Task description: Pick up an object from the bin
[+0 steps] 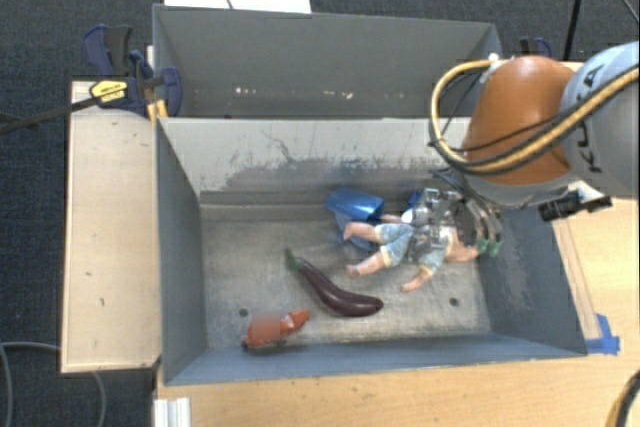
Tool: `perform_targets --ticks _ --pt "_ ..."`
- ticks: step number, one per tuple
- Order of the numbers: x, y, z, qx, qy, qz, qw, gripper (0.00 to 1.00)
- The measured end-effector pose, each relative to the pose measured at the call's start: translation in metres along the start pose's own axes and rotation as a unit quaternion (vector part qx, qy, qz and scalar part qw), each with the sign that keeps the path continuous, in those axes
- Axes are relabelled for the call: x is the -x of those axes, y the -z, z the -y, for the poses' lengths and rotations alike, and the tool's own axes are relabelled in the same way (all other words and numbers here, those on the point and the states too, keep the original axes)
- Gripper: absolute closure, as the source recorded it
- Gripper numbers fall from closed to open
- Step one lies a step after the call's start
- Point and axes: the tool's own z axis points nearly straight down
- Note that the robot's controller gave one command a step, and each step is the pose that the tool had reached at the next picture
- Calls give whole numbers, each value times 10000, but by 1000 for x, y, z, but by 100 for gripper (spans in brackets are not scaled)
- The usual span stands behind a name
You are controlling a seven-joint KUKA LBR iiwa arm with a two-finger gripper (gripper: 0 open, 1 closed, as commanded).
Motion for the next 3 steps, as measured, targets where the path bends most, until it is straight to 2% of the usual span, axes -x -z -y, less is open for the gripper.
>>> perform_targets --ticks 1,2,3 --pt "-5 18 12 5 -261 22 9997 100" --pt "3 24 7 -1 -130 18 9999 100" --pt "-5 44 17 4 -113 16 9999 100"
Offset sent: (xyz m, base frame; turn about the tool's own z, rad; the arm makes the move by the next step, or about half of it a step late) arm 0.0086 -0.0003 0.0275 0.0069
